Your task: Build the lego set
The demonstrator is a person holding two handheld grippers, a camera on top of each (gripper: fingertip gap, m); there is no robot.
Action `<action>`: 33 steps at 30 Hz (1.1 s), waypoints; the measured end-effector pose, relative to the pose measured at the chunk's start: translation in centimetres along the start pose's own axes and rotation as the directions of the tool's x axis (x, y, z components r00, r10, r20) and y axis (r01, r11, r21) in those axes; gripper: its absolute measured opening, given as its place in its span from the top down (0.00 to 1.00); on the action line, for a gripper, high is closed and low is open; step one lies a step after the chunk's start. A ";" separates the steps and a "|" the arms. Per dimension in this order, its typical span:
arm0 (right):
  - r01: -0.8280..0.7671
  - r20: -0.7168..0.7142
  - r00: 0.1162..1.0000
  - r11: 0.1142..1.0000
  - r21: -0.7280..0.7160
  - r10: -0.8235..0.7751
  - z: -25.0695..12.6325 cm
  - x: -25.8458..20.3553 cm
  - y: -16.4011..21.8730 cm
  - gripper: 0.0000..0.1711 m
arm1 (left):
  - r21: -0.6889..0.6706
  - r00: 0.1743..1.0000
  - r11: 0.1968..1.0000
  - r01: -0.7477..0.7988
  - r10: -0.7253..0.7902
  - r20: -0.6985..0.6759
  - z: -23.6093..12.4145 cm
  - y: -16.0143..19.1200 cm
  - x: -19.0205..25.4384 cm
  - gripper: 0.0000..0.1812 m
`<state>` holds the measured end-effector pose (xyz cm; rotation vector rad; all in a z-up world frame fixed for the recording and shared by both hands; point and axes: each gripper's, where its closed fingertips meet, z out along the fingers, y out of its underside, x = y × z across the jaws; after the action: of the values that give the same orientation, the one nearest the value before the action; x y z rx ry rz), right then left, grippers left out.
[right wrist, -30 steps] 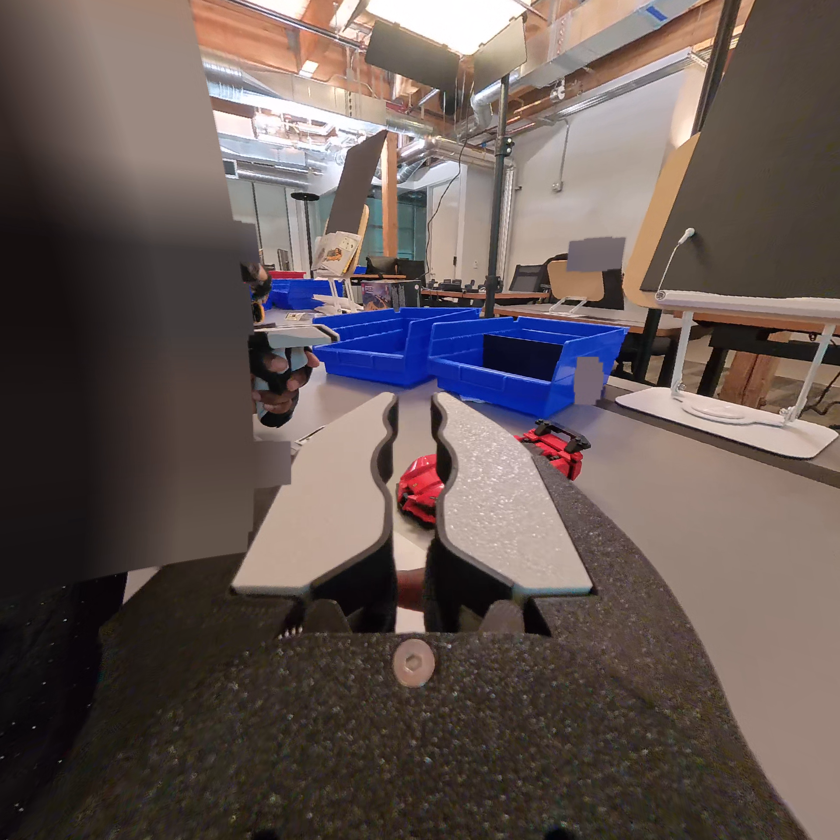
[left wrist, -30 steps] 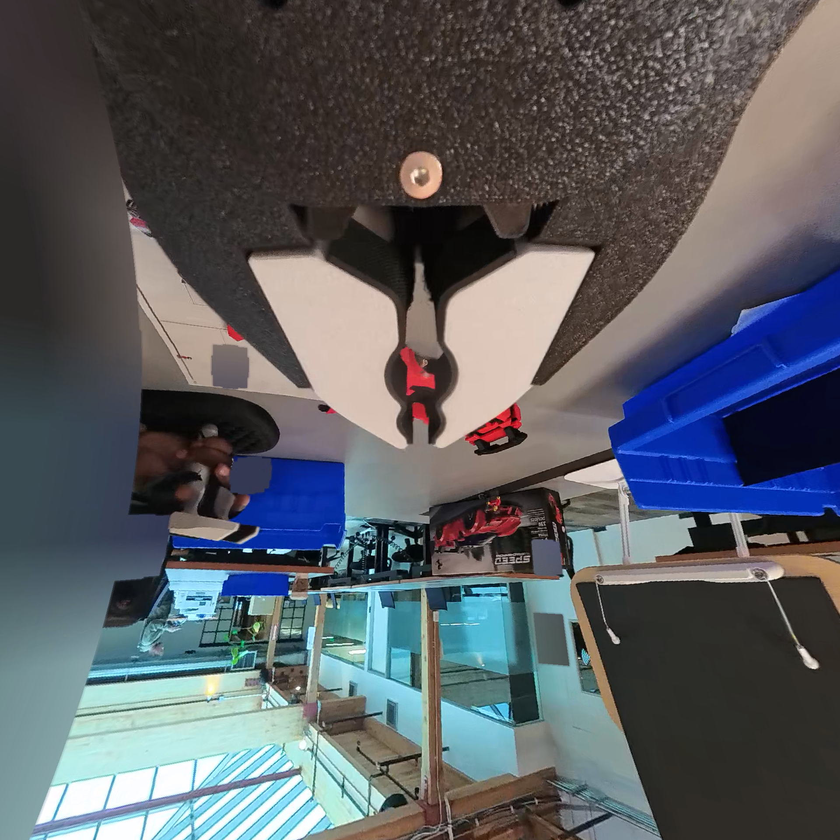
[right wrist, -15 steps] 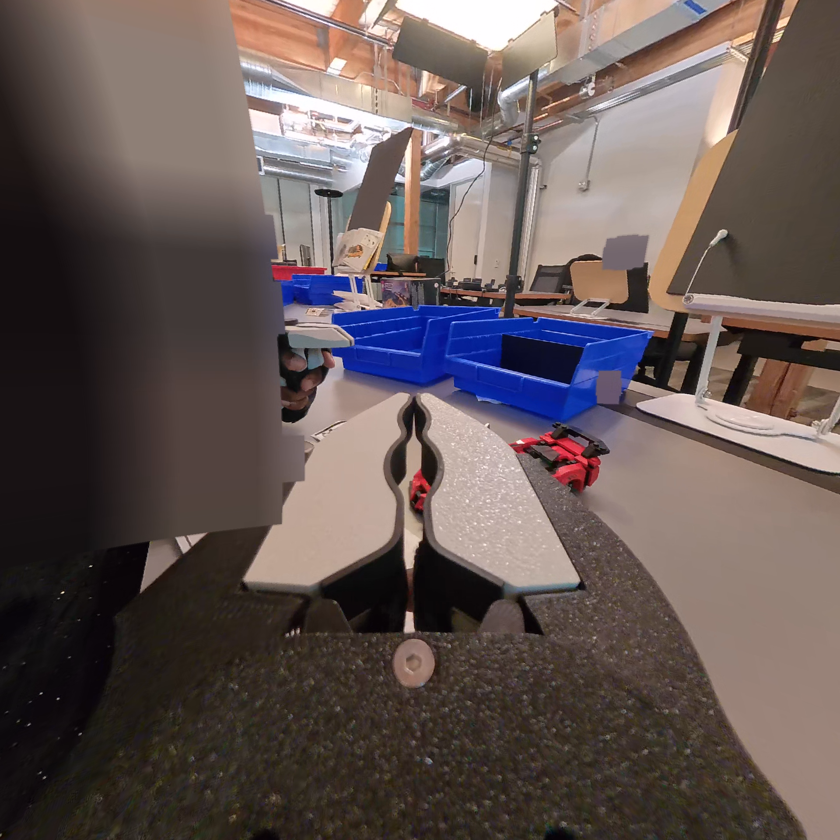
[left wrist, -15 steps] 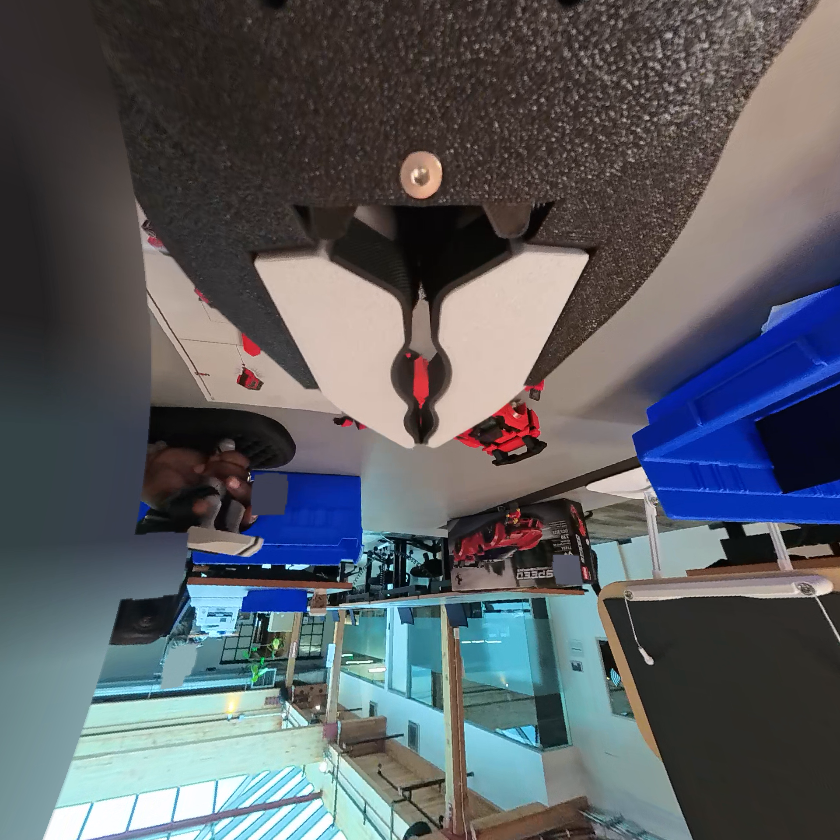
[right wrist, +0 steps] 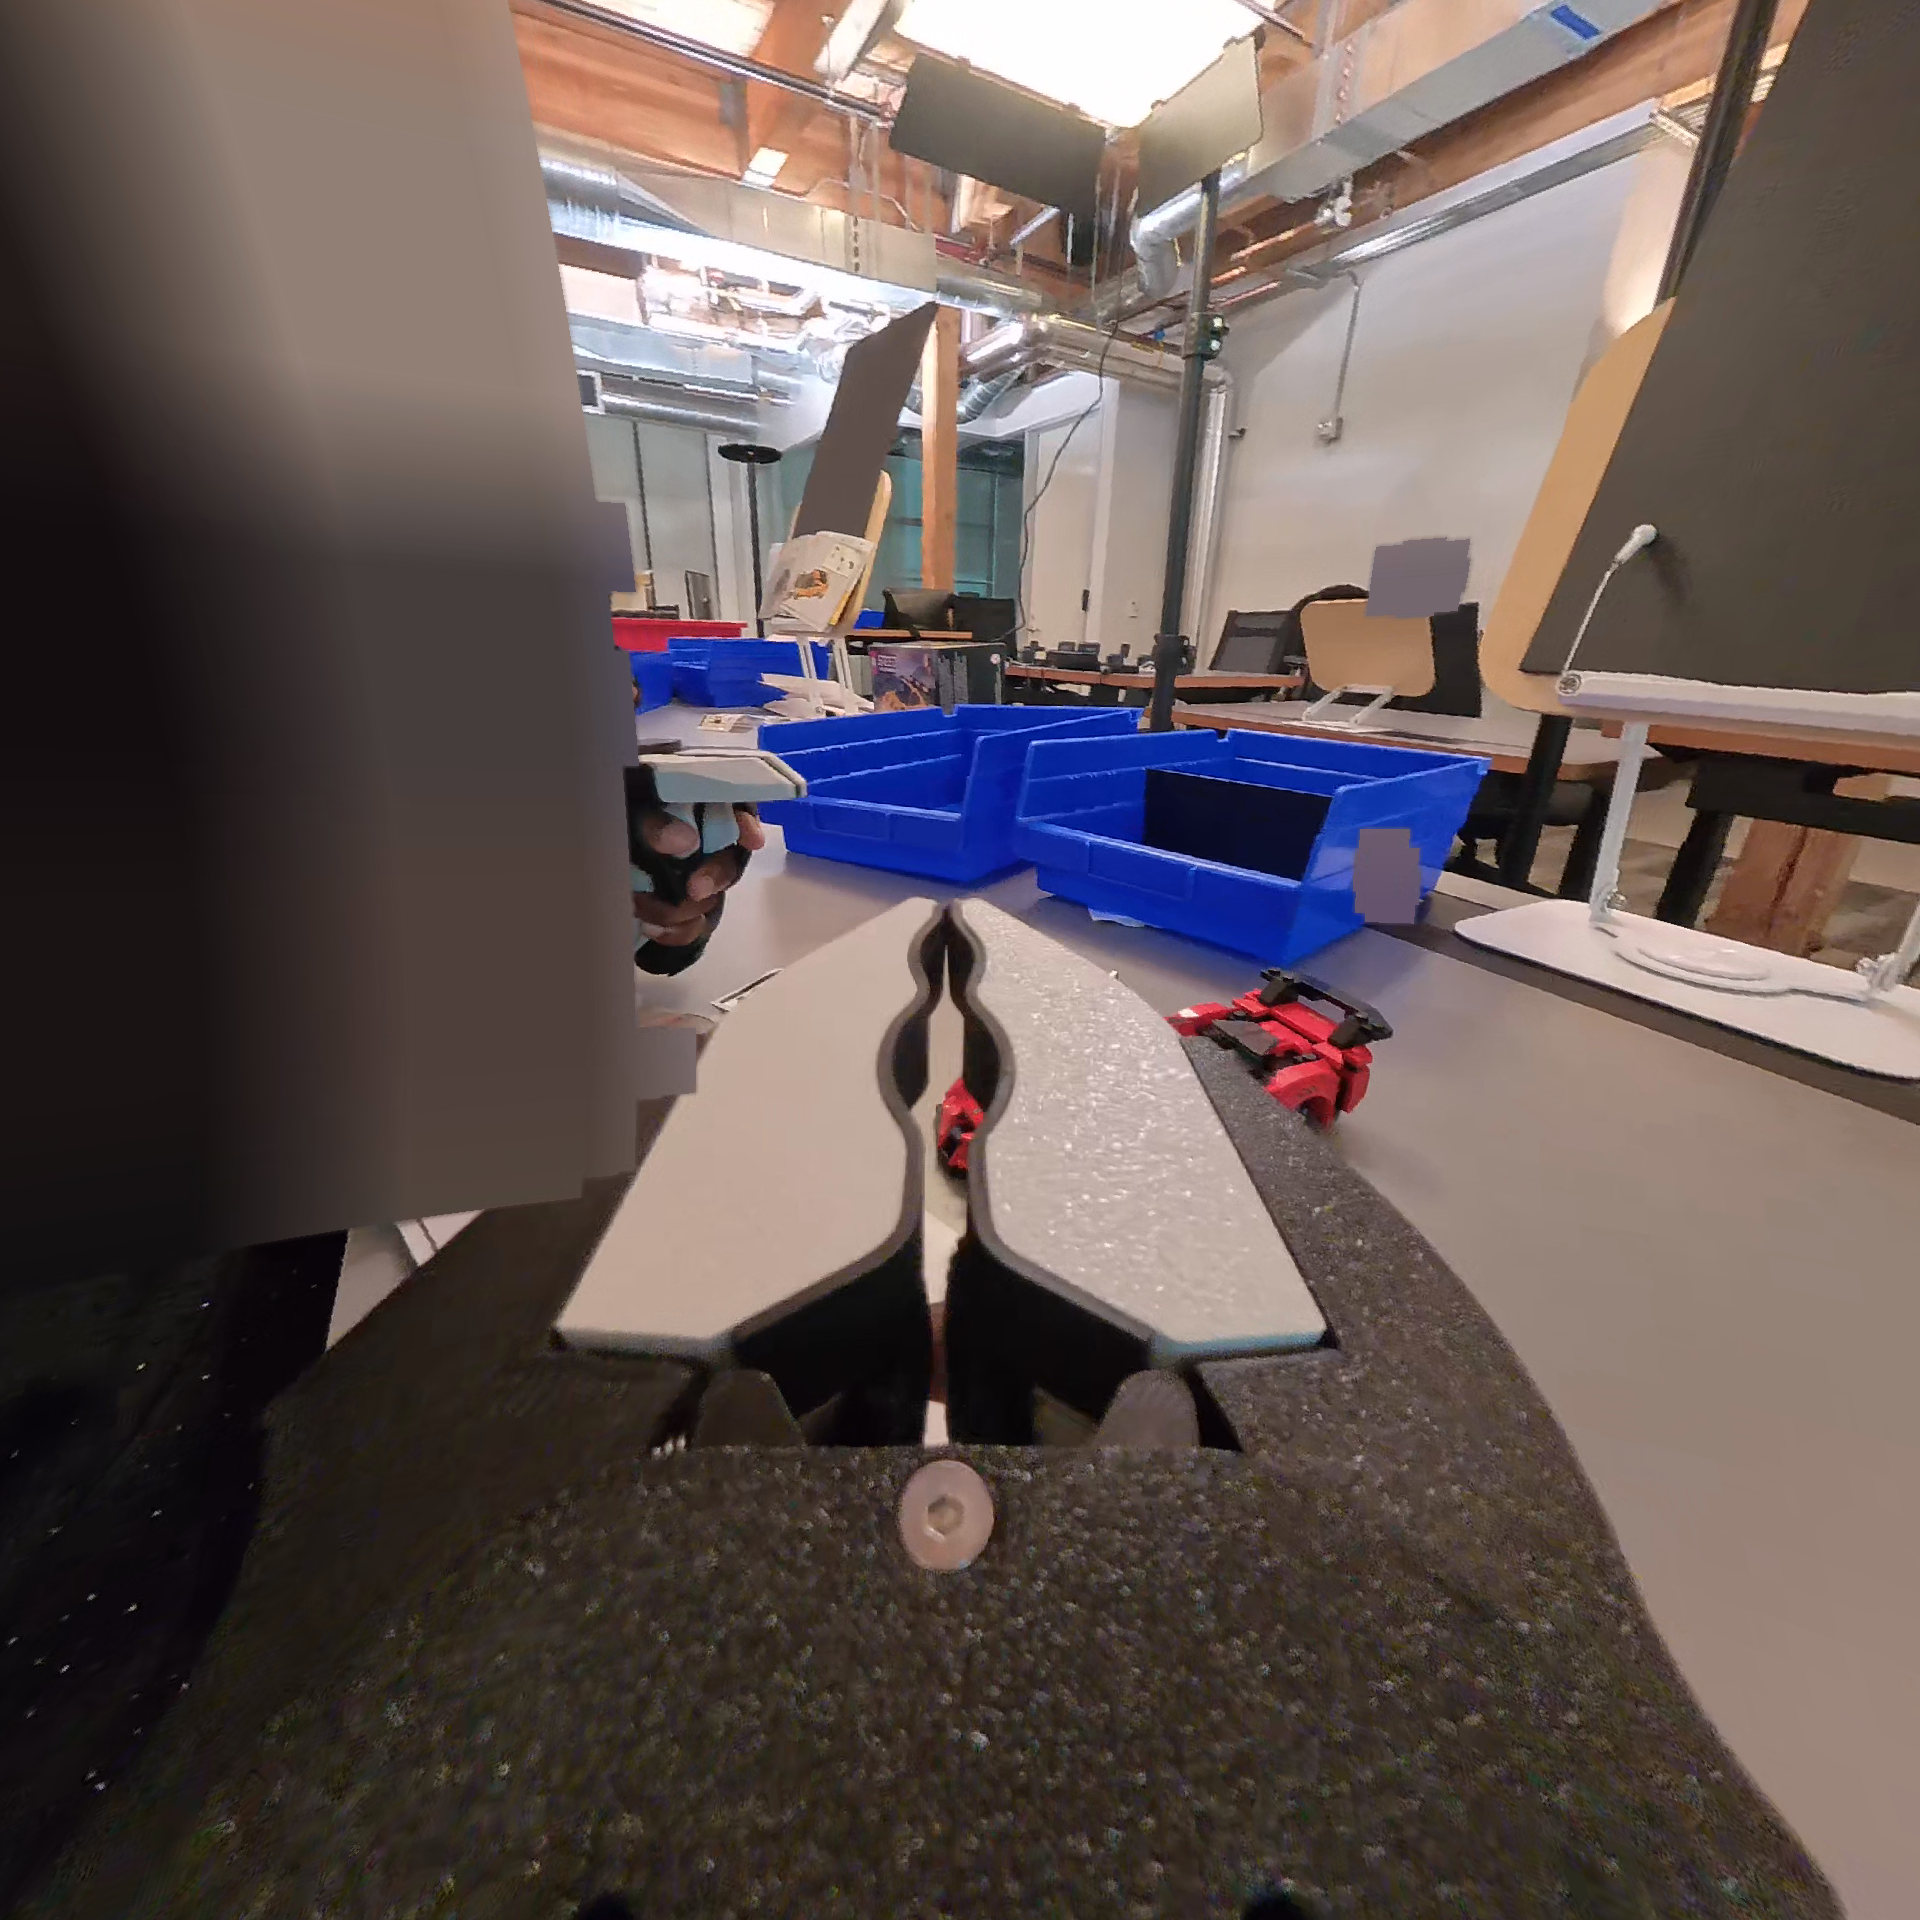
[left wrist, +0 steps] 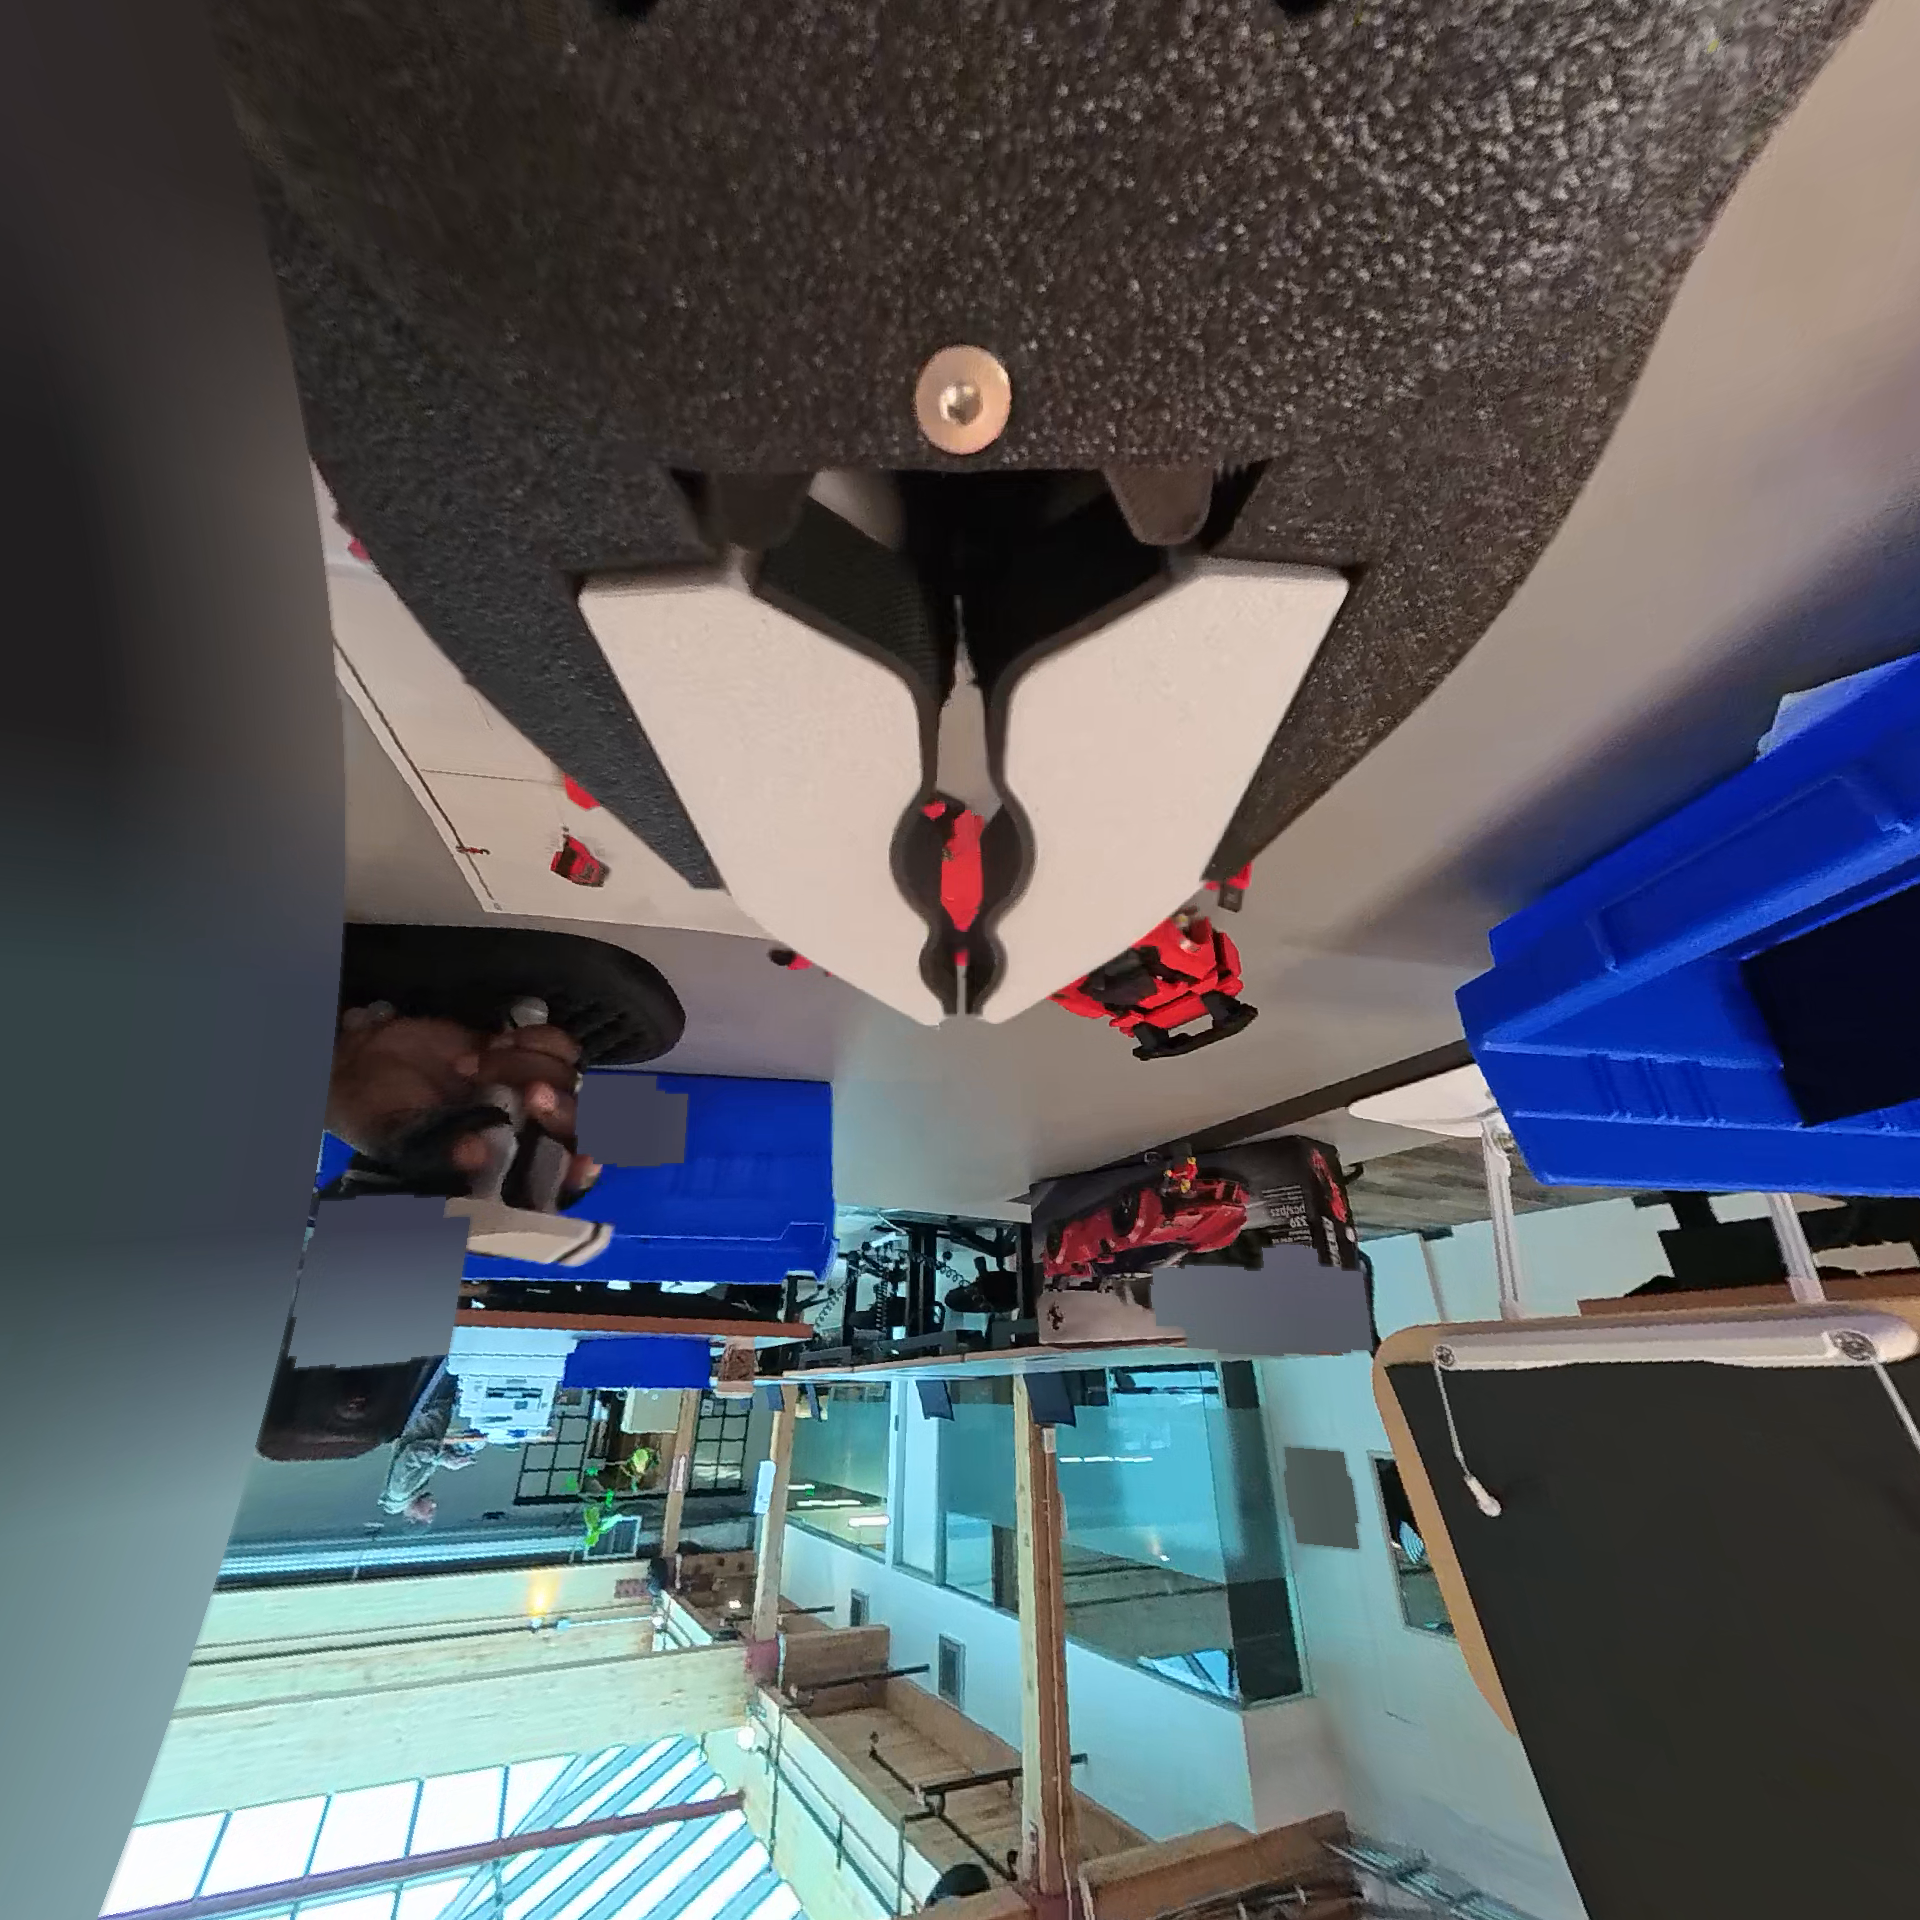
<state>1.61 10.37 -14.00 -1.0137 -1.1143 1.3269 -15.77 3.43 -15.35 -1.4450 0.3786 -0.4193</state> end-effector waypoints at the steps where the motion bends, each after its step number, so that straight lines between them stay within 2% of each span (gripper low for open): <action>1: 0.008 -0.001 1.000 1.000 0.000 -0.008 0.0 -0.1 0.0 1.00 | -0.009 1.000 1.000 0.007 -0.007 -0.016 0.0 0.1 0.2 1.00; 4: 0.013 -0.015 1.000 1.000 -0.013 -0.013 0.1 0.1 0.2 0.99 | -0.039 0.999 0.999 0.011 -0.013 -0.038 0.2 0.6 0.5 1.00; 6: -0.002 -0.028 1.000 1.000 -0.016 0.001 0.1 0.3 0.2 0.94 | -0.044 1.000 0.999 -0.009 0.008 -0.012 0.2 0.6 0.2 0.98; 8: -0.001 0.003 1.000 1.000 -0.008 0.001 0.1 0.0 0.1 1.00 | -0.029 1.000 0.999 -0.021 0.021 0.000 0.2 0.4 0.1 0.98; 11: 0.018 -0.003 1.000 1.000 -0.022 -0.018 0.2 -0.1 0.3 1.00 | -0.024 0.999 1.000 -0.013 0.012 -0.038 0.2 0.3 0.7 1.00; 14: 0.011 -0.021 1.000 0.999 -0.034 -0.012 0.3 0.1 0.5 0.94 | -0.043 0.999 0.999 -0.026 0.025 -0.022 0.3 0.6 0.5 0.98; 16: 0.005 -0.005 1.000 1.000 -0.030 -0.005 0.3 0.0 0.4 1.00 | -0.039 0.999 0.999 -0.034 0.034 -0.004 0.3 0.5 0.3 0.96; 19: 0.016 -0.002 1.000 0.999 -0.033 -0.017 0.3 -0.2 0.5 1.00 | -0.029 0.999 0.999 -0.026 0.025 -0.030 0.2 0.4 0.6 1.00; 23: 0.013 -0.018 1.000 0.999 -0.037 -0.014 0.3 0.0 0.5 0.94 | -0.059 0.999 0.998 -0.039 0.038 -0.031 0.4 0.8 0.7 1.00; 29: 0.013 -0.013 1.000 0.999 -0.040 -0.014 0.3 0.0 0.5 0.94 | -0.050 0.999 0.998 -0.047 0.047 0.002 0.4 0.7 0.3 0.96; 31: 0.007 -0.028 1.000 0.998 -0.067 -0.009 0.5 0.2 0.7 0.93 | -0.052 0.999 0.998 -0.037 0.037 0.004 0.4 0.8 0.2 0.96; 33: -0.026 -0.059 0.998 0.975 -0.219 0.013 1.2 1.0 2.3 0.93 | -0.056 0.999 0.998 -0.032 0.033 0.007 0.4 1.0 0.1 0.96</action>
<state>-0.04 11.36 -15.95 -1.2196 -1.2291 1.2006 -15.43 3.81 -16.27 -1.4925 0.4095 -0.3789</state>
